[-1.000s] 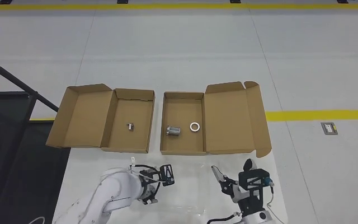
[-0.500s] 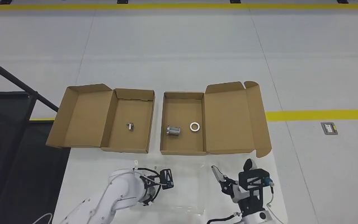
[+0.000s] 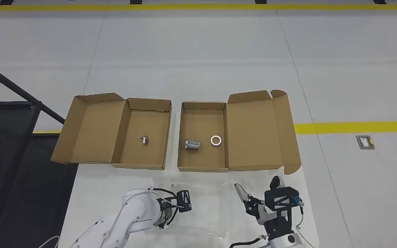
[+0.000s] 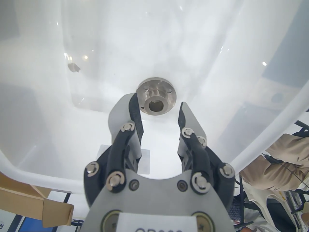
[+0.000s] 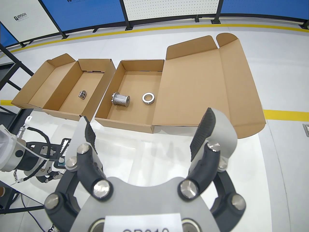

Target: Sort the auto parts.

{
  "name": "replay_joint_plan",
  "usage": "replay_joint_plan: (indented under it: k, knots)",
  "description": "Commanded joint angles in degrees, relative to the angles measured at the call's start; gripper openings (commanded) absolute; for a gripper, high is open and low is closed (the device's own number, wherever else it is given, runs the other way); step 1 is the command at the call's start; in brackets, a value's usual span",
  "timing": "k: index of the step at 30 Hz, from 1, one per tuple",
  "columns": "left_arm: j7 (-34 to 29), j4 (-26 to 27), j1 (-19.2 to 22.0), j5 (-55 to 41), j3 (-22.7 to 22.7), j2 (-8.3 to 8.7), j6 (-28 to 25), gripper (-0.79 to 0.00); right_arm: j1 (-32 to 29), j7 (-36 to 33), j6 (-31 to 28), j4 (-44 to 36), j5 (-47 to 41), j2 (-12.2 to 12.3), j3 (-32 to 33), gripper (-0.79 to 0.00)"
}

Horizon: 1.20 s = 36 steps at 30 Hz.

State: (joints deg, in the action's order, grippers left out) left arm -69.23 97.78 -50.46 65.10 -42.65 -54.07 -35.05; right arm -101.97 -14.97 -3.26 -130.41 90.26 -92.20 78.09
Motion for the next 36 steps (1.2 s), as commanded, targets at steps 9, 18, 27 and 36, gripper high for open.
replay_joint_plan:
  k: [9, 18, 27, 36]
  knots:
    - [1.5, -0.8, 0.1, 2.0, 0.6, -0.43, 0.1, -0.449, 0.0, 0.0, 0.0, 0.0, 0.0, 0.0, 0.0, 0.000]
    - [3.0, -1.1, -0.4, 4.3, 0.9, -0.82, 0.9, -0.428, 0.0, 0.0, 0.0, 0.0, 0.0, 0.0, 0.0, 0.000]
    - [2.6, -1.3, -0.8, 5.7, 0.9, -1.09, 1.3, -0.437, 0.0, 0.0, 0.0, 0.0, 0.0, 0.0, 0.0, 0.000]
    - [2.5, -1.8, -1.1, 6.7, 0.8, -1.44, 1.6, -0.440, 0.0, 0.0, 0.0, 0.0, 0.0, 0.0, 0.0, 0.000]
